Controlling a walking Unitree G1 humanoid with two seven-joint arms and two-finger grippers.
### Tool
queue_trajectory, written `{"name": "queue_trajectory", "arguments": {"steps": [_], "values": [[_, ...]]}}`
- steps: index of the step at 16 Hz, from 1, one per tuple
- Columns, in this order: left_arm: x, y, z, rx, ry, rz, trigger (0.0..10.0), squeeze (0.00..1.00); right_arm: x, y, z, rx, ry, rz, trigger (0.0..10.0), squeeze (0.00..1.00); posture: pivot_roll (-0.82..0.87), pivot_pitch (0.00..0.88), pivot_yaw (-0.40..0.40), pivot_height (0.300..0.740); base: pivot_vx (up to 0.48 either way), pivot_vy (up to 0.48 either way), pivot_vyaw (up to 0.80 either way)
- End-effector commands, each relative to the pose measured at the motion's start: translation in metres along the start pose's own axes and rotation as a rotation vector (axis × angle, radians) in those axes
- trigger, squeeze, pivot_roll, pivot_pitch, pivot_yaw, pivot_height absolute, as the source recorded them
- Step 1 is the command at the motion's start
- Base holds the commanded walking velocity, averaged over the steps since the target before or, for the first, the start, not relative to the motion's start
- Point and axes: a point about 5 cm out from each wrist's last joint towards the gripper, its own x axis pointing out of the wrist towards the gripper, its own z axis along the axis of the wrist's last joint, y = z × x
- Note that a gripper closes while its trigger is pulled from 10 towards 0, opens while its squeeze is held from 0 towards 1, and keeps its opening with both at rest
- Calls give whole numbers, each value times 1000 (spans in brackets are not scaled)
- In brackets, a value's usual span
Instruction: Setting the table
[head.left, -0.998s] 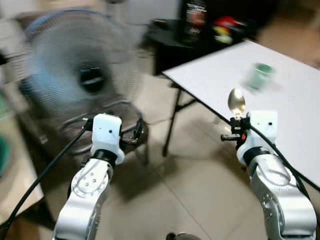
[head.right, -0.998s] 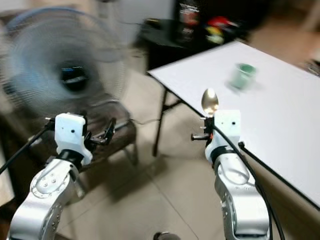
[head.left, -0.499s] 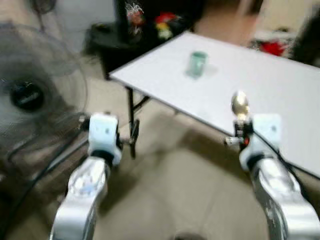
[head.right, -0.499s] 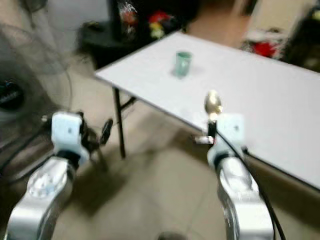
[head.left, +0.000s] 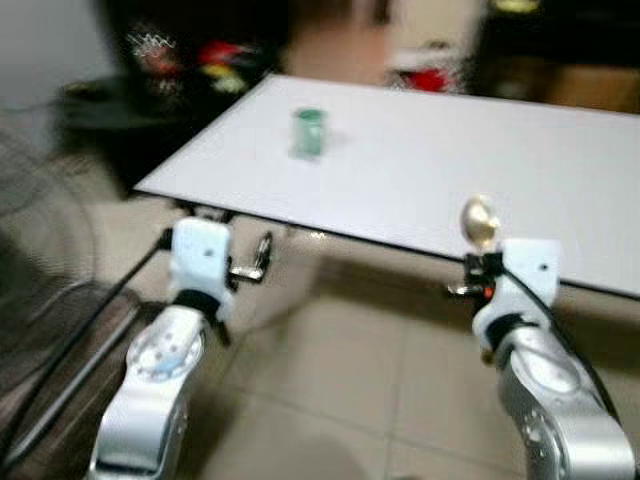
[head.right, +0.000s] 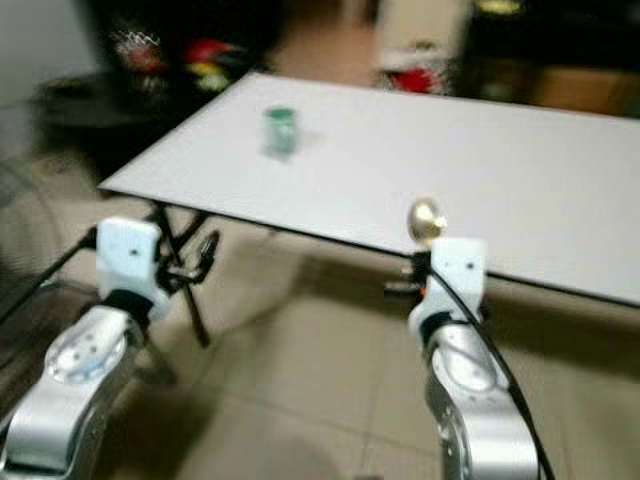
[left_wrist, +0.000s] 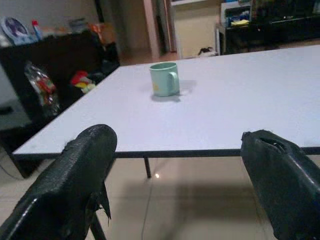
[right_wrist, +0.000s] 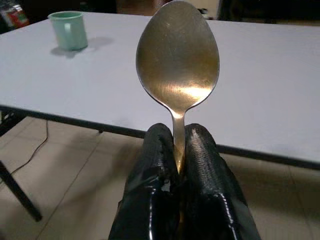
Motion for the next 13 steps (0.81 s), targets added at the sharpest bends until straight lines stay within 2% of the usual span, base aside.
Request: {"name": "queue_trajectory", "arguments": {"steps": [1, 3, 4, 8, 11, 13], "values": [[-1, -1, 2, -27, 0, 6, 10000, 0, 0, -7, 4, 18, -17, -25, 10000, 0, -64, 0, 39, 740, 0, 0, 0], [-6, 1, 3, -11, 1, -3, 10000, 0, 1, -2, 2, 42, 18, 1, 10000, 0, -66, 0, 38, 740, 0, 0, 0], [-8, 2, -1, -9, 16, 12, 10000, 0, 2, 2, 1, 25, 12, 40, 10000, 0, -39, 0, 31, 740, 0, 0, 0], [-12, 2, 8, -8, -15, -14, 10000, 0, 9, 8, 3, 9, -8, 81, 10000, 0, -16, 0, 12, 740, 0, 0, 0], [-14, 8, 9, -1, -12, -13, 10000, 0, 14, 17, 6, -16, -23, 148, 10000, 0, 9, 0, 12, 740, 306, 0, 800], [-15, 10, 9, 8, -10, -18, 10000, 0, 17, 22, 9, 2, -34, 176, 10000, 0, 16, 0, 8, 740, 319, 0, 0]]}}
